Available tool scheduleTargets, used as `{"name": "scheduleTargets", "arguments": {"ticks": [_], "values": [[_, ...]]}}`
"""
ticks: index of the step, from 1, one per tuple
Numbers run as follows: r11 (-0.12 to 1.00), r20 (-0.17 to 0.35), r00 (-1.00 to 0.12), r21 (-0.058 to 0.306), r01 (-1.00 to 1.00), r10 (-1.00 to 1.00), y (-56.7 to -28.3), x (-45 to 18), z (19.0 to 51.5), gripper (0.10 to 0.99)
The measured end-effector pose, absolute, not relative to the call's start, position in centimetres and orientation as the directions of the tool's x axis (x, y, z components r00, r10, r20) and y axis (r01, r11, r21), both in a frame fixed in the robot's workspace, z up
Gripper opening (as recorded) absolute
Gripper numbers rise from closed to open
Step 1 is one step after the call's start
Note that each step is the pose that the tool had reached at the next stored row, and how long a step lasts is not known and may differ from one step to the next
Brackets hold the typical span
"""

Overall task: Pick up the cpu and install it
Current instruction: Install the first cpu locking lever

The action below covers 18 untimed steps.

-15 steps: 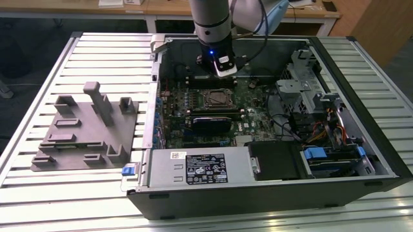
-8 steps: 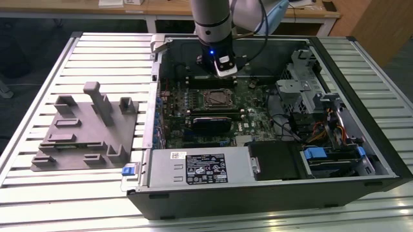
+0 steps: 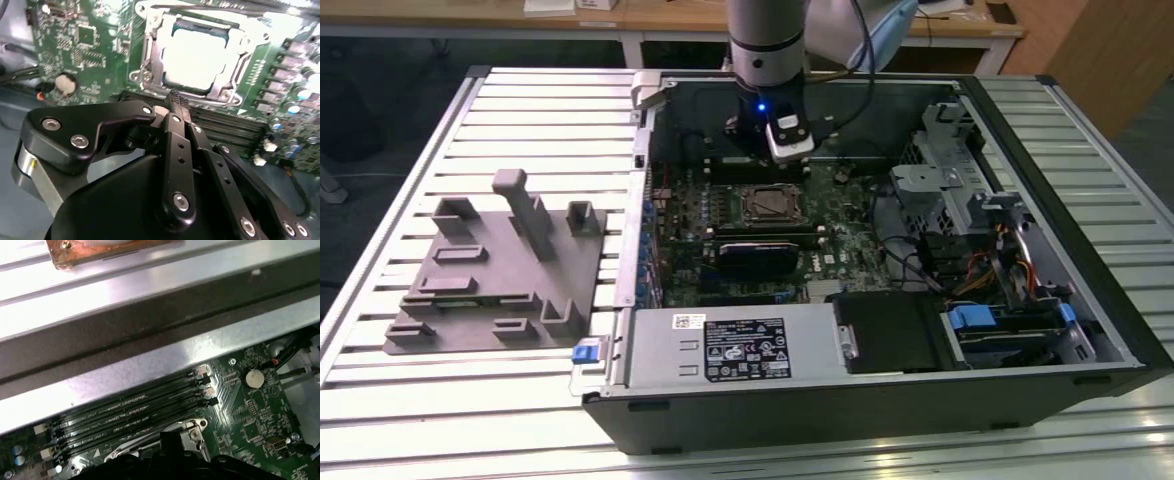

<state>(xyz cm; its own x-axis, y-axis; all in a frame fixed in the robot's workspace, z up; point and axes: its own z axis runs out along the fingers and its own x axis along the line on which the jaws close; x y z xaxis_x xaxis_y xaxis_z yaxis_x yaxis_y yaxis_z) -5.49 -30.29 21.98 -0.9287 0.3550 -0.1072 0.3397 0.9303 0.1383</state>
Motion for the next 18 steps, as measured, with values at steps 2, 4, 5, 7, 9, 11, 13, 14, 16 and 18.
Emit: {"name": "scheduleTargets", "arguments": {"ticks": [2, 4, 5, 7, 9, 11, 13, 14, 16, 18], "values": [[0.933, -0.096, -0.931, 0.114, 0.342, 0.353, -30.29, -5.34, 21.98, 0.106], [0.935, -0.086, -0.932, 0.089, 0.344, 0.351, -30.3, -5.21, 21.99, 0.106], [0.936, -0.08, -0.933, 0.076, 0.345, 0.351, -30.3, -5.14, 21.98, 0.106], [0.936, -0.075, -0.934, 0.061, 0.346, 0.35, -30.29, -5.1, 21.97, 0.106], [0.936, -0.075, -0.934, 0.06, 0.346, 0.349, -30.3, -5.1, 21.97, 0.106], [0.937, -0.075, -0.934, 0.06, 0.345, 0.349, -30.3, -5.1, 21.98, 0.106], [0.937, -0.076, -0.934, 0.059, 0.345, 0.349, -30.29, -5.1, 21.99, 0.106], [0.937, -0.076, -0.934, 0.058, 0.346, 0.349, -30.3, -5.1, 22.05, 0.106], [0.937, -0.077, -0.934, 0.056, 0.346, 0.349, -30.3, -5.1, 22.2, 0.106], [0.937, -0.078, -0.934, 0.053, 0.345, 0.349, -30.3, -5.1, 22.44, 0.106]]}}
